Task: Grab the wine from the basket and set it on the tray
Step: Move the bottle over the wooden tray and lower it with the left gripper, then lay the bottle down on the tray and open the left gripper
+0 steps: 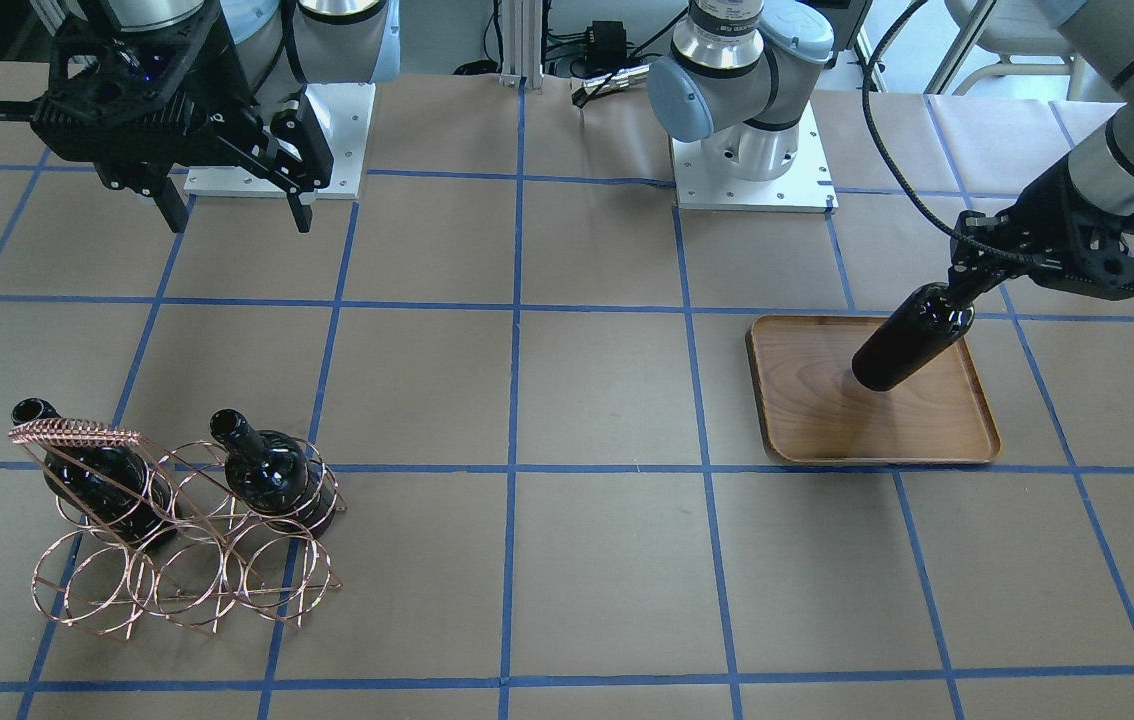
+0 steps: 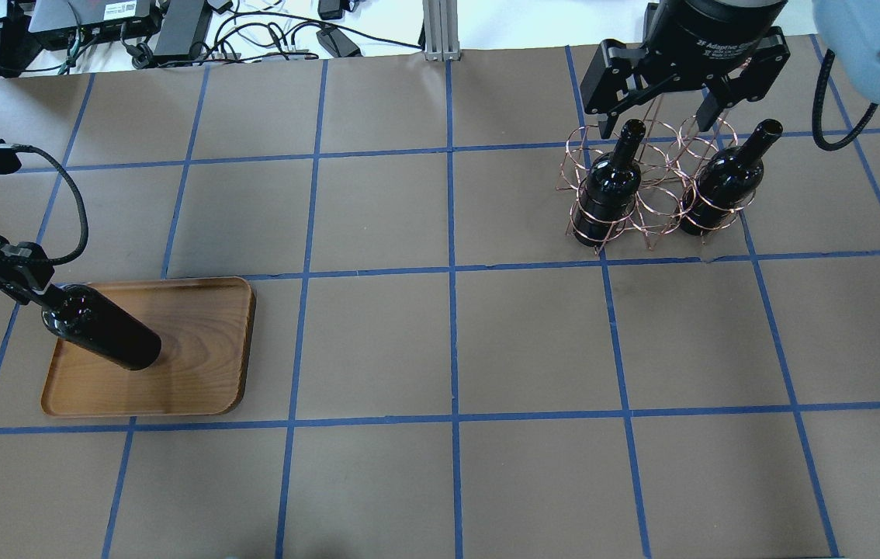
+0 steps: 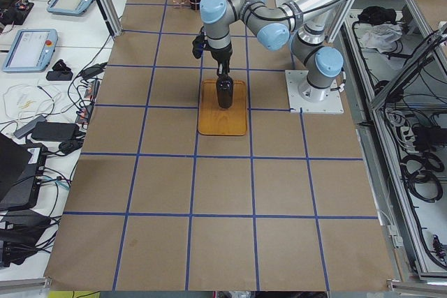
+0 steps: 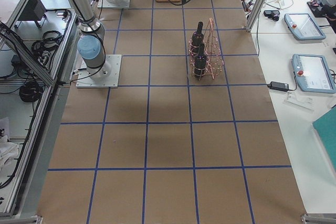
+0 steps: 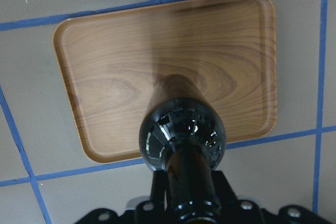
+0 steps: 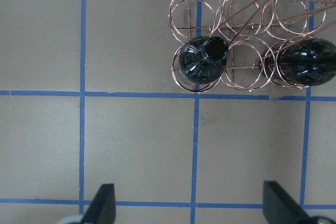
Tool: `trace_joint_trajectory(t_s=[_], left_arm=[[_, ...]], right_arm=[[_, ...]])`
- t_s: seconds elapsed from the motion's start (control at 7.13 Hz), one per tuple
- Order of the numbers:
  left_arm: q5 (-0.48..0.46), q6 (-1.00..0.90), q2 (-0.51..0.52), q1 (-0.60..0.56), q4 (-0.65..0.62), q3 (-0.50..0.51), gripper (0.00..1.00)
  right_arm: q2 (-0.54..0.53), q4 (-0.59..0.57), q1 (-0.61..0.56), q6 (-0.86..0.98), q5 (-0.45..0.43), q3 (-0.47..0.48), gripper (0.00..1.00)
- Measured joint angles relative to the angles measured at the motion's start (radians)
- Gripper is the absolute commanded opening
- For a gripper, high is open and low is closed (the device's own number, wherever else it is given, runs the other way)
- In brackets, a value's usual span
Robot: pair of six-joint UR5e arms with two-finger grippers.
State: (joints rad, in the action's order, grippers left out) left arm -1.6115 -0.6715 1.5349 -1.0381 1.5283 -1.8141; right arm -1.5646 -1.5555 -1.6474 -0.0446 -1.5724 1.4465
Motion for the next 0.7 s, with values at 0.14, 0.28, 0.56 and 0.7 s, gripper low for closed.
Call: trace_joint_trajectory(t_s=[0.14,0.28,0.56,0.7], left_arm=[[-0.002,-0.005,0.009,0.0,0.0,-0.003,0.0],[-0.004,-0.007,0.016,0.001,0.0,-0.002,0.0],[-0.006,-0.009,0.028,0.001,-0.003,0.005,0.08],[-0.004,-0.007,0.031,0.001,-0.004,0.007,0.59]], right_arm=[[0.0,0.0,0.0,0.0,0.0,0.0,1.0],[0.0,0.0,0.0,0.0,0.0,0.0,1.0],[0.0,0.0,0.0,0.0,0.0,0.0,1.0],[0.0,0.0,0.0,0.0,-0.001,0.0,1.0]])
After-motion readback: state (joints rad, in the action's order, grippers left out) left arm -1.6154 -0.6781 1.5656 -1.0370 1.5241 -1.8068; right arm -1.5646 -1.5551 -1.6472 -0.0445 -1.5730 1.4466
